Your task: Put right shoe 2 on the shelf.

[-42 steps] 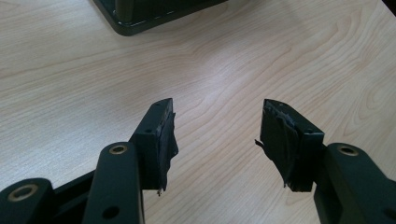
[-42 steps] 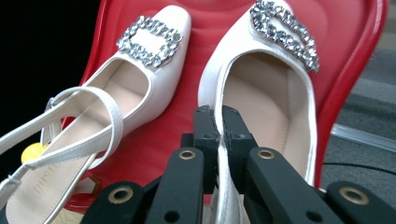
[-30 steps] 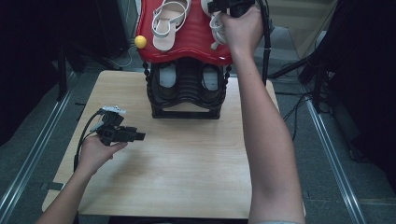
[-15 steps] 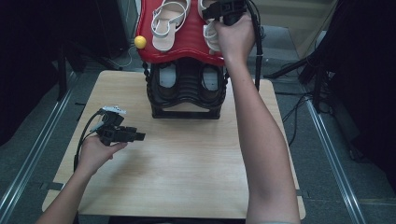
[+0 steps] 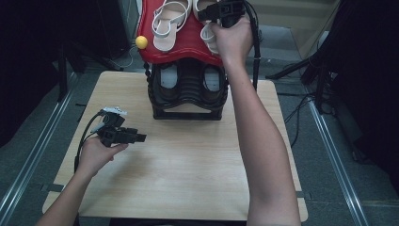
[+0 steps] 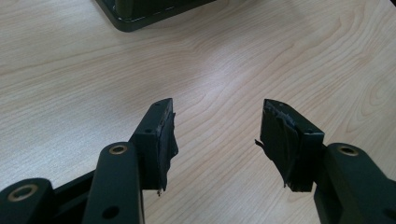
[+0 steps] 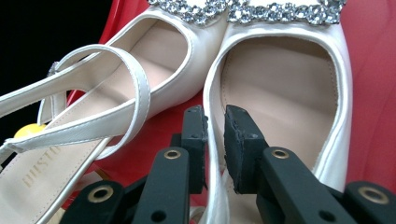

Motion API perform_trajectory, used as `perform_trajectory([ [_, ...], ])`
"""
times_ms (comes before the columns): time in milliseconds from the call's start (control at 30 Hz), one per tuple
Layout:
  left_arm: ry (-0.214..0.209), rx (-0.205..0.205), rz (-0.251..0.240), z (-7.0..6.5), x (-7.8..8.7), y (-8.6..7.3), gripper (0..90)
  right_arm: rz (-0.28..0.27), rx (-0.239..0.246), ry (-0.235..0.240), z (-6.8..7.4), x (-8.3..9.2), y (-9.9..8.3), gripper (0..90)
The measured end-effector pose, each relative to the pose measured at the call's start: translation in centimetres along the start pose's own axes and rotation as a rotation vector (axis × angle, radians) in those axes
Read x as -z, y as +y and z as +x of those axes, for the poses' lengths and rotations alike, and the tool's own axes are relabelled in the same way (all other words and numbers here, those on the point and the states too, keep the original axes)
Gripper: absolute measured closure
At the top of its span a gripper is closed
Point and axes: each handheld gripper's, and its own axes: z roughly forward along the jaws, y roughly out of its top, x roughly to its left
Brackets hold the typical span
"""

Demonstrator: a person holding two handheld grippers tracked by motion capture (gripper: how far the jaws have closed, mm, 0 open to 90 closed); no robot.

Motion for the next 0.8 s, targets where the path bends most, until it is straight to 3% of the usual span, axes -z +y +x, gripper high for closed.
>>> perform_trajectory([
  [100, -0.001, -0.003, 0.003, 0.0, 0.0, 0.0, 45.3, 0.011, 0.008, -0.003, 0.0, 0.1, 0.1, 76.9],
  [533, 0.002, -0.001, 0.001, 0.1, 0.1, 0.0, 45.3, -0.033, 0.010, 0.004, -0.5, 2.2, 0.9, 66.7],
  [800, 0.004, -0.001, -0.001, 0.1, 0.2, 0.0, 45.3, -0.046, 0.034, -0.018, -1.5, 3.7, 0.8, 62.6],
])
